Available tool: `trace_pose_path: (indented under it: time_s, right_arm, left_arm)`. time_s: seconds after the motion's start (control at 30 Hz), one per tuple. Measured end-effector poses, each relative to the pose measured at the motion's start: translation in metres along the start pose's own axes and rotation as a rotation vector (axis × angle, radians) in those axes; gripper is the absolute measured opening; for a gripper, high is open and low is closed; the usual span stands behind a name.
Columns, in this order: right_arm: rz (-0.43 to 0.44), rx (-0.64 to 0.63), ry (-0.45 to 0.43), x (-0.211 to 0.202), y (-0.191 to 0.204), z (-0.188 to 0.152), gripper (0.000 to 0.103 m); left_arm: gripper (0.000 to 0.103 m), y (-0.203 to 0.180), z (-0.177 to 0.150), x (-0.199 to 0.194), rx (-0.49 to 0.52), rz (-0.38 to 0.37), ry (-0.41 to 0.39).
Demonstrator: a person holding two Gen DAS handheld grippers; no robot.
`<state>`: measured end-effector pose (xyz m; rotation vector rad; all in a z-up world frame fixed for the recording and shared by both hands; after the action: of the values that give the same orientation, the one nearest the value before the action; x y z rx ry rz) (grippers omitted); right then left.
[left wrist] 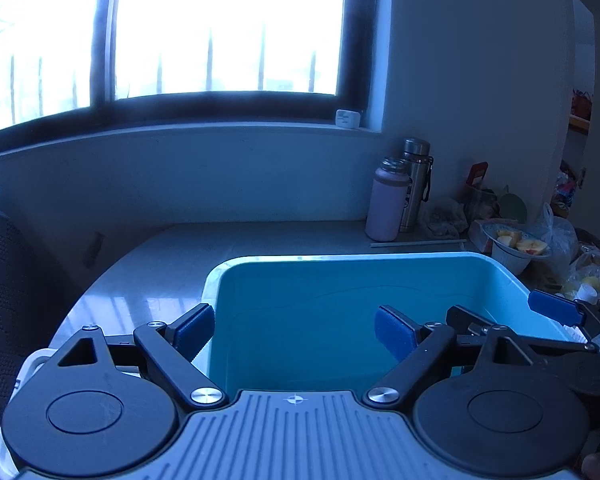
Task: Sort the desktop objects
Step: 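Withdraw both tools from the tub toward the white pill bottle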
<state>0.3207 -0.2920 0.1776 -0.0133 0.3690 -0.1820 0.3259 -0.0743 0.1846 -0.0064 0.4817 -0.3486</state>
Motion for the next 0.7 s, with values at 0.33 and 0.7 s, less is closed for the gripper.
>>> trace_pose_path:
  time_s: [0.33,0.7]
  right_arm:
    - [0.040,0.007,-0.041,-0.027,-0.005,-0.004,0.092]
    - [0.041,0.062,-0.106,-0.069,-0.019,-0.012,0.096]
  left_arm:
    - [0.089,-0.003,-0.002,-0.041,-0.016,0.050,-0.035]
    - [0.089,-0.003,-0.013,-0.092,-0.110,0.108,-0.071]
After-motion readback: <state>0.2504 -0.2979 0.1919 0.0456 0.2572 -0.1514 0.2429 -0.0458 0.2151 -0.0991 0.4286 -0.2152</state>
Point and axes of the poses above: each gripper's, at about its wrist camera, not at the fingertips, and x roughly the way its jaws point, y to its left, z to its top, the point moved 2 cm from there along x, roughly the way its jaws point, and after that the axes turned 8 degrees about -z, right-handed, at the moved point
